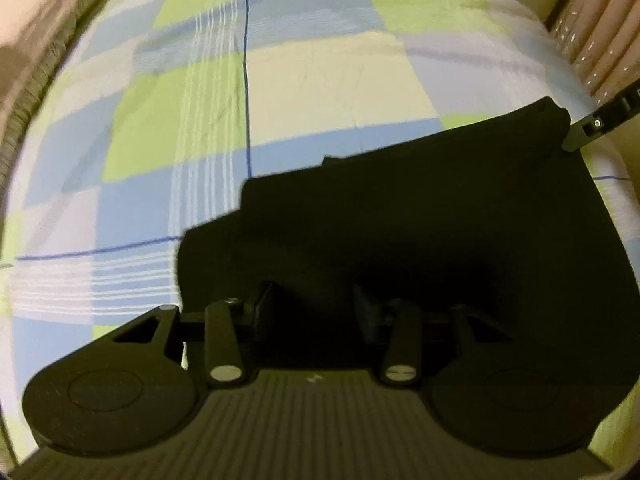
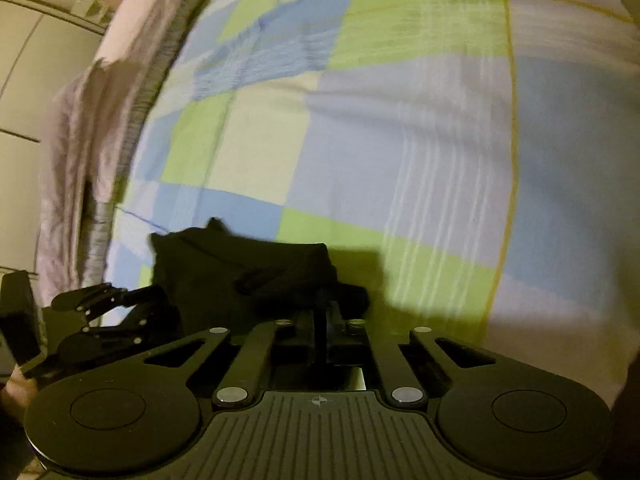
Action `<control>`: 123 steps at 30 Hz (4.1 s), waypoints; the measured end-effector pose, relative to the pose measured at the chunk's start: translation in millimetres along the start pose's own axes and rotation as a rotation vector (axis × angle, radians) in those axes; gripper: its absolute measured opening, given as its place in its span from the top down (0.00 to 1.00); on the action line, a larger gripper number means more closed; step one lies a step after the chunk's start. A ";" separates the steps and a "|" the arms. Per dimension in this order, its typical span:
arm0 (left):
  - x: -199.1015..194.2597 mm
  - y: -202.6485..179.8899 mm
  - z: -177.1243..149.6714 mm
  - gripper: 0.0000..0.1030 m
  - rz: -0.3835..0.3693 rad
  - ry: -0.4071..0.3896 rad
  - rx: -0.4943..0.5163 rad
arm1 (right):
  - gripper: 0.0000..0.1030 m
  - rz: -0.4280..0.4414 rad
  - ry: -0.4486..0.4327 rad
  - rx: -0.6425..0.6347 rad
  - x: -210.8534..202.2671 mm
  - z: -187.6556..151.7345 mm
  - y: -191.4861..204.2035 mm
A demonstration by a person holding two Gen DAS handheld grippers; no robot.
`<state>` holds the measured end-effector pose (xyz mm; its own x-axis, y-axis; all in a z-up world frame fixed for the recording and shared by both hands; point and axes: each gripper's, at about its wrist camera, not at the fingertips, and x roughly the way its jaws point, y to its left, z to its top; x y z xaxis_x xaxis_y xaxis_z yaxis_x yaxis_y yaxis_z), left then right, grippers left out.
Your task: Fold clothes
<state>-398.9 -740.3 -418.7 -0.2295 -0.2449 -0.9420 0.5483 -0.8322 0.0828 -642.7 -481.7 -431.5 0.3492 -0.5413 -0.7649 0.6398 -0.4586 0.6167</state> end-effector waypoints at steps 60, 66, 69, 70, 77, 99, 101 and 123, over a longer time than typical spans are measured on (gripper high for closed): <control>-60.3 54.2 -144.6 0.42 0.111 -0.065 -0.442 | 0.76 0.112 0.311 -0.133 50.0 -150.8 47.5; -92.1 30.7 -166.2 0.42 0.218 -0.075 -0.235 | 0.55 -0.074 0.278 -0.423 6.1 -163.7 87.0; -98.0 -2.0 -181.1 0.42 0.270 -0.109 -0.009 | 0.55 -0.158 0.241 -0.722 6.3 -190.8 125.6; -98.5 -14.4 -186.6 0.41 0.283 -0.117 0.073 | 0.54 -0.188 0.234 -0.820 10.4 -202.0 136.4; -79.9 -87.9 -220.9 0.22 0.351 -0.178 0.537 | 0.29 -0.375 0.105 -1.442 72.3 -283.9 155.7; -32.7 -111.7 -185.2 0.62 0.476 -0.148 0.699 | 0.72 -0.373 0.036 -1.645 15.7 -240.3 138.0; -37.8 -115.6 -184.5 0.65 0.477 -0.139 0.657 | 0.58 -0.399 0.036 -1.653 20.2 -249.2 132.9; -125.2 -230.9 -167.0 0.71 0.357 -0.127 0.419 | 0.71 -0.533 0.010 -1.760 1.0 -256.5 100.8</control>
<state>-362.5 -434.5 -374.2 -0.1977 -0.5839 -0.7874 0.2495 -0.8068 0.5356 -402.3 -347.7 -417.8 -0.1071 -0.5960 -0.7958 0.5588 0.6259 -0.5440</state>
